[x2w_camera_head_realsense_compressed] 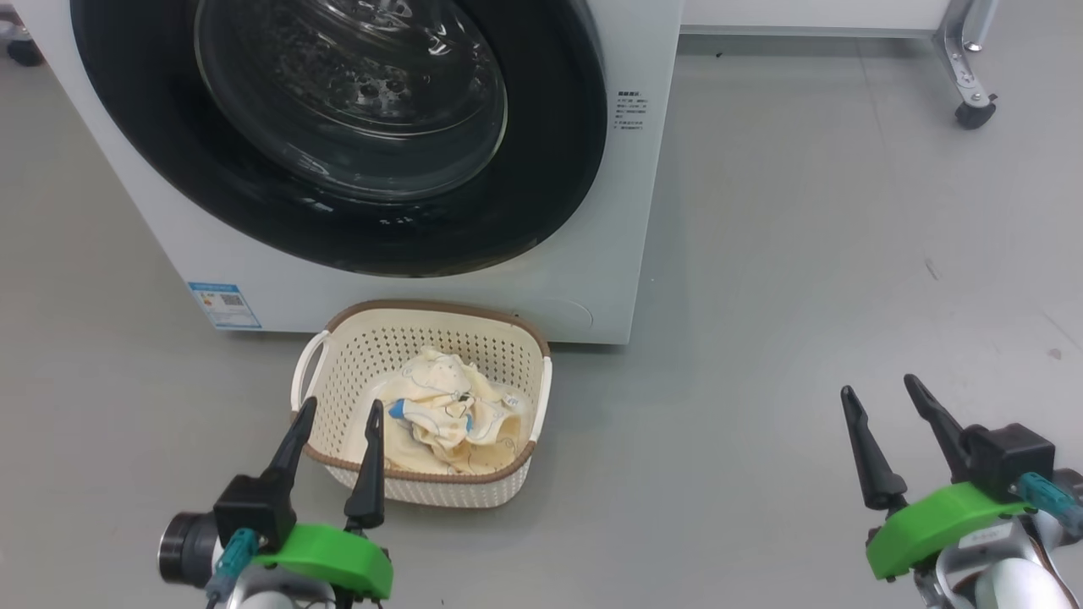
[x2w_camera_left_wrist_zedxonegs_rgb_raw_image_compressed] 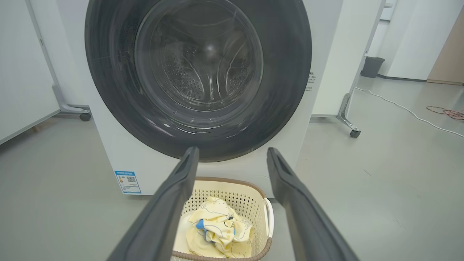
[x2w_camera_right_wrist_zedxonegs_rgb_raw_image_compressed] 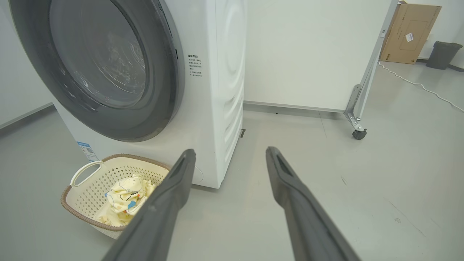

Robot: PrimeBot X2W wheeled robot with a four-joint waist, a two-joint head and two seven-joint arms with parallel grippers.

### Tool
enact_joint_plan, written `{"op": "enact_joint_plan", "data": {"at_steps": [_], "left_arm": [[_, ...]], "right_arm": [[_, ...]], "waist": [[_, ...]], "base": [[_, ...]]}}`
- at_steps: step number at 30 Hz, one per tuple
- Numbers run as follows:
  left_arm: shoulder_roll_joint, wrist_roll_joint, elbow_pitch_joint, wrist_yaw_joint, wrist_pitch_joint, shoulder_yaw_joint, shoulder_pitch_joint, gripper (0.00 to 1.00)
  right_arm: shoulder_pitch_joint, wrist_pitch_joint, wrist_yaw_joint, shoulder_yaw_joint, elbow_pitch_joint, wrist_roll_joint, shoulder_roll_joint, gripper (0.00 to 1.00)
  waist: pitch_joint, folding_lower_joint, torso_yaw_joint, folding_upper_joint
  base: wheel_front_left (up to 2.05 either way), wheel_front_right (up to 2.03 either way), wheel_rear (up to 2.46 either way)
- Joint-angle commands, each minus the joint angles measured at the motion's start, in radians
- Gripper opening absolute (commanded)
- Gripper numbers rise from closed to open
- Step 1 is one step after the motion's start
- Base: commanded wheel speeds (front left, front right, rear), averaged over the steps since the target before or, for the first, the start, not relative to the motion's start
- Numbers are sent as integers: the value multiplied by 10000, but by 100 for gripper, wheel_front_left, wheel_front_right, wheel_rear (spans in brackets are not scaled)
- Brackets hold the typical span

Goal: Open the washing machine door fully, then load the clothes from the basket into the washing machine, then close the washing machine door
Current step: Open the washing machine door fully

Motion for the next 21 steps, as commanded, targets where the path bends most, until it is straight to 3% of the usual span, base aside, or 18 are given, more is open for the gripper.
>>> {"op": "enact_joint_plan", "data": {"at_steps": [1, 21], "left_arm": [[122, 128, -357, 26, -139, 336, -512, 100], [63, 253, -896, 95, -139, 314, -938, 100]], "right_arm": [[-587, -53, -9, 206, -356, 26, -156, 100], [-1322, 2, -9, 2, -360, 362, -156, 100]], "waist": [[14, 0, 4, 0], [946, 0, 176, 0]], "base": [[0, 0, 0], [0, 0, 0]]}}
